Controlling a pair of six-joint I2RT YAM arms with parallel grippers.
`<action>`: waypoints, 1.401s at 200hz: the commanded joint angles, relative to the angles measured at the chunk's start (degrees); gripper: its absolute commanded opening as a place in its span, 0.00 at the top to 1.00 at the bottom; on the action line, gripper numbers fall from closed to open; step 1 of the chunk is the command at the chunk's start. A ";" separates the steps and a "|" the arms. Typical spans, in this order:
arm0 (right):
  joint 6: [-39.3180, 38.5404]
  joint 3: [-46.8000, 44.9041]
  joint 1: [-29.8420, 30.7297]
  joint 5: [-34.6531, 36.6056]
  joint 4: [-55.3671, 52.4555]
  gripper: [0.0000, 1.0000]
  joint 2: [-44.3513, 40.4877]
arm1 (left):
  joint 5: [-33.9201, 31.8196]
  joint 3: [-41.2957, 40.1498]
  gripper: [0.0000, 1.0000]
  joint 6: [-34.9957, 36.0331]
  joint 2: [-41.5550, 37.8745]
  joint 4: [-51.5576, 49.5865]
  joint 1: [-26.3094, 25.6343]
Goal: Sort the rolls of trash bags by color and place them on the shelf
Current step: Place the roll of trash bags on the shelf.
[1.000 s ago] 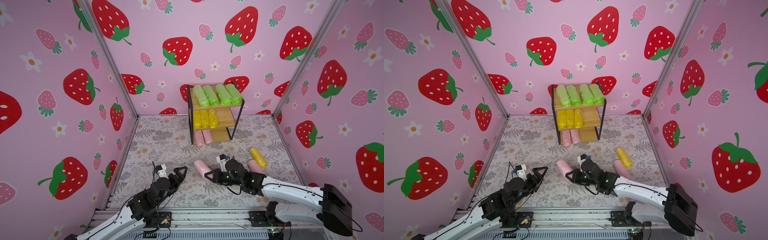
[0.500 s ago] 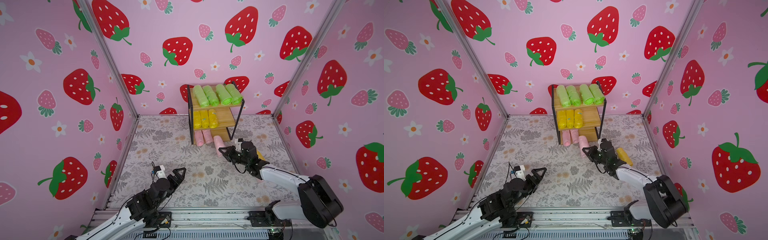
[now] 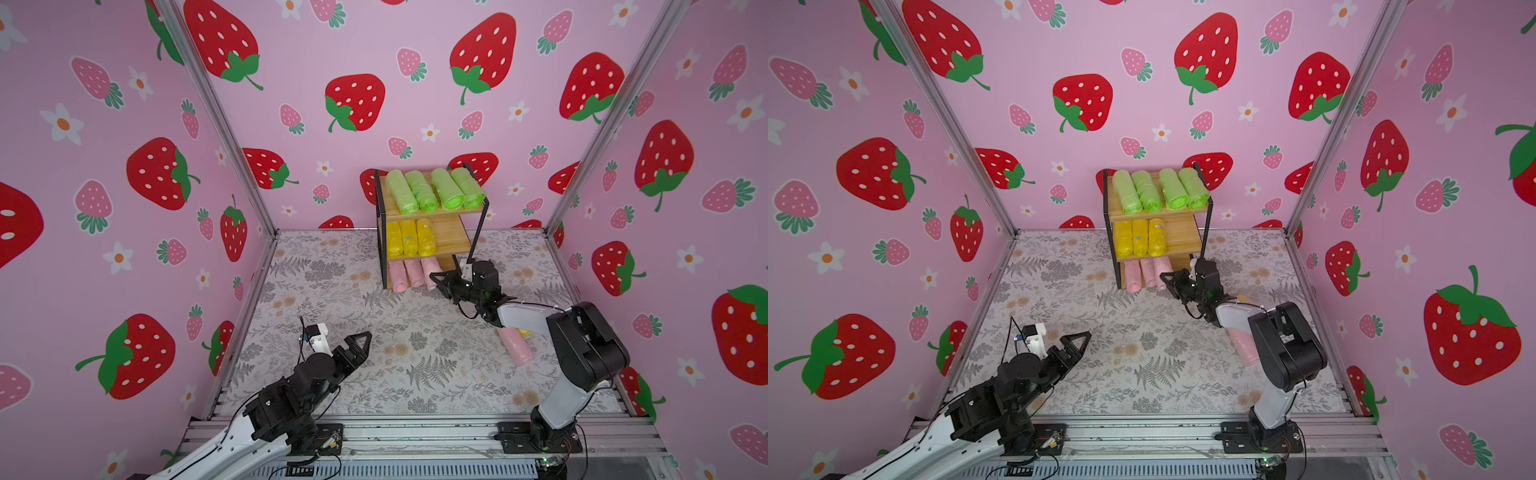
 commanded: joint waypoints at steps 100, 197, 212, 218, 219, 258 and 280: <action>4.98 9.21 -3.69 1.10 5.58 0.83 13.12 | 0.96 0.90 0.00 4.14 -1.21 -0.15 -0.02; 1.45 10.67 -7.93 -5.23 -14.32 0.37 9.40 | 3.07 1.17 0.00 4.14 1.58 0.98 0.02; -1.23 11.54 -8.58 -6.69 -20.75 0.38 8.26 | 3.51 1.34 0.00 3.99 1.76 0.98 0.00; -2.34 11.78 -8.77 -6.72 -23.51 0.38 7.67 | 3.67 1.25 0.00 3.99 1.77 0.98 -0.01; -2.59 11.86 -8.82 -6.72 -23.95 0.38 7.62 | 3.69 1.25 0.00 3.98 1.80 1.02 -0.03; -7.91 10.08 -9.57 -6.72 -32.78 0.37 3.92 | 3.93 1.55 0.00 3.97 2.02 1.33 -0.04; -8.20 5.51 -9.40 -7.29 -30.31 0.39 0.34 | 4.11 2.44 0.00 4.40 2.57 0.64 -0.02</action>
